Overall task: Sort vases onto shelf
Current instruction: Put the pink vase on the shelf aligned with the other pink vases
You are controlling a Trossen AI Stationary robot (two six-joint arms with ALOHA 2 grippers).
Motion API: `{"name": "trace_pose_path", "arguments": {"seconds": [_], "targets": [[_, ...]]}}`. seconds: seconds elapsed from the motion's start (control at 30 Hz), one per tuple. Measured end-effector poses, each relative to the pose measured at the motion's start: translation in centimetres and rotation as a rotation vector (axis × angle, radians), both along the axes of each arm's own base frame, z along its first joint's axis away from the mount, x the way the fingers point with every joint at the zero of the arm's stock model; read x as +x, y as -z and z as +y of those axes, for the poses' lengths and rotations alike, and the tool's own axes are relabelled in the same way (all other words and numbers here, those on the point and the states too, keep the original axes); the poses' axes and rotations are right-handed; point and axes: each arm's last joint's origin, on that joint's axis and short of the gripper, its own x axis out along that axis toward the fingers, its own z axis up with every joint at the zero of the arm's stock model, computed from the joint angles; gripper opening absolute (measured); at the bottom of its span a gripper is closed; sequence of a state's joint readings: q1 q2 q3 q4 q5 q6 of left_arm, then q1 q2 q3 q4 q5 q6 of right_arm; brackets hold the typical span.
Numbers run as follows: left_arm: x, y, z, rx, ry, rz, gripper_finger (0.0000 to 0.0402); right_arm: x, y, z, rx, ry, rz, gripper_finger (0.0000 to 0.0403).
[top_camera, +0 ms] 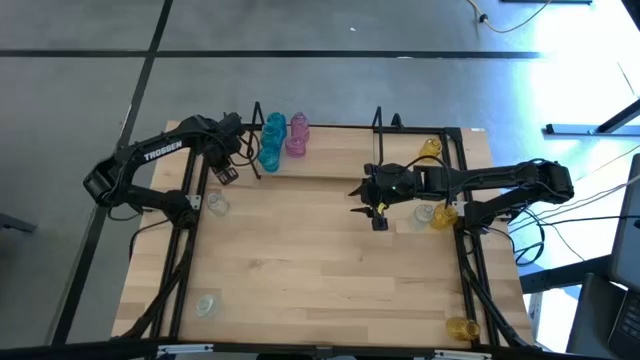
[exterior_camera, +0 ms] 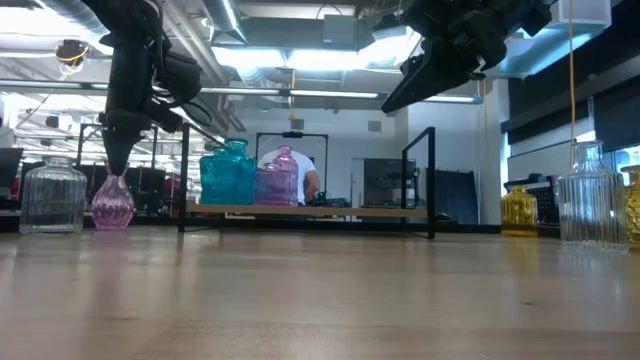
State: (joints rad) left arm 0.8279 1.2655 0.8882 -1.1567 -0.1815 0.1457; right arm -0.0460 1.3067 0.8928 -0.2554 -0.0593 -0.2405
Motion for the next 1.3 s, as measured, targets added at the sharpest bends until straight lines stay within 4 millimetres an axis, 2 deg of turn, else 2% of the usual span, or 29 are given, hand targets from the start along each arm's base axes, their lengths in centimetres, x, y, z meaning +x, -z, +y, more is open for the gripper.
{"name": "trace_pose_path", "arguments": {"seconds": [0.1, 0.33, 0.6, 0.77, 0.9, 1.2, 1.3], "targets": [[0.3, 0.0, -0.3, 0.012, 0.028, 0.015, 0.0016, 0.0, 0.0, 0.0, 0.000, 0.000, 0.000, 0.0191], [1.4, -0.2, -1.7, 0.018, 0.102, 0.049, 0.0025, 0.0, 0.0, 0.0, -0.001, 0.000, -0.004, 0.0191], [2.7, -2.8, -3.8, 0.067, 0.158, 0.005, 0.0020, 0.0, 0.0, 0.0, -0.001, 0.000, -0.006, 0.0191], [3.4, -4.1, -5.6, 0.051, 0.207, 0.003, 0.0022, 0.0, -0.1, 0.0, -0.001, 0.000, -0.007, 0.0191], [4.3, -4.1, -7.5, 0.007, 0.292, -0.028, 0.0023, 0.0, -0.1, 0.0, -0.001, 0.000, -0.007, 0.0191], [6.1, -4.2, -10.9, 0.046, 0.387, -0.112, 0.0024, 0.1, -0.1, 0.0, -0.002, 0.000, -0.018, 0.0191], [7.0, -4.8, -11.7, 0.067, 0.407, -0.162, 0.0024, 0.1, -0.1, 0.0, -0.002, 0.000, -0.019, 0.0191]]}}
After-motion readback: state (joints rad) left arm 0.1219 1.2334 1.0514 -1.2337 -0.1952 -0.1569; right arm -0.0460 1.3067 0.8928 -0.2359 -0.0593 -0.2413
